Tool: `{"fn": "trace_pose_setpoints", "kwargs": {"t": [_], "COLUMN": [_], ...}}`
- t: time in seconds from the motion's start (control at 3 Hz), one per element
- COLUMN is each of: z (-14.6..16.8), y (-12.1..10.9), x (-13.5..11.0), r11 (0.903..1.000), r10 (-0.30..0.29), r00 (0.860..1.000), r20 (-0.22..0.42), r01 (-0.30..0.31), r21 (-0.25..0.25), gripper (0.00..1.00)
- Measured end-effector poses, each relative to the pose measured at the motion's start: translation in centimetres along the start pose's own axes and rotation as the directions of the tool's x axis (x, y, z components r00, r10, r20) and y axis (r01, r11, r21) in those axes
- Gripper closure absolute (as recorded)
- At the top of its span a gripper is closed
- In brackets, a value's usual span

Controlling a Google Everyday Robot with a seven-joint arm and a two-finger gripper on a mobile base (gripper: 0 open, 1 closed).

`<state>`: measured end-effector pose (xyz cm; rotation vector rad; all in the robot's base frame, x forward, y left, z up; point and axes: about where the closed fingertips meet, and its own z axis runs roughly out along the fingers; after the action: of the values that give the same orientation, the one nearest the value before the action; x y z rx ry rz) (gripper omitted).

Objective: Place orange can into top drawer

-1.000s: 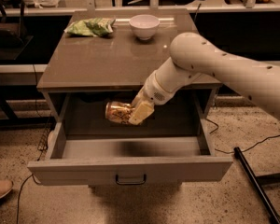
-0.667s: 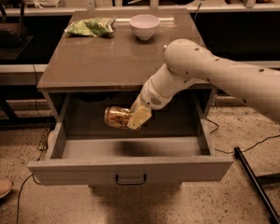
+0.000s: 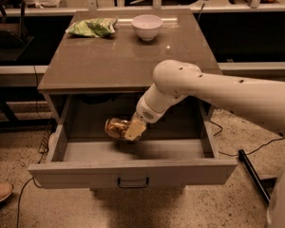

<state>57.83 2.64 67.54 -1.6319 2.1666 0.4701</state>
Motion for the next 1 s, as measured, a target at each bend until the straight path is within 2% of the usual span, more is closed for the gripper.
{"fn": "trace_pose_setpoints", "kwargs": {"t": [0.33, 1.0], "z": [0.9, 0.5], "y": [-0.4, -1.4], "x": [0.4, 2.5], "r11": [0.9980, 0.9863], "r10": [0.042, 0.117], "r00": [0.999, 0.993], "r20": [-0.017, -0.022], "r01": [-0.041, -0.114], "r21": [0.048, 0.119], "gripper": [0.59, 0.13]}}
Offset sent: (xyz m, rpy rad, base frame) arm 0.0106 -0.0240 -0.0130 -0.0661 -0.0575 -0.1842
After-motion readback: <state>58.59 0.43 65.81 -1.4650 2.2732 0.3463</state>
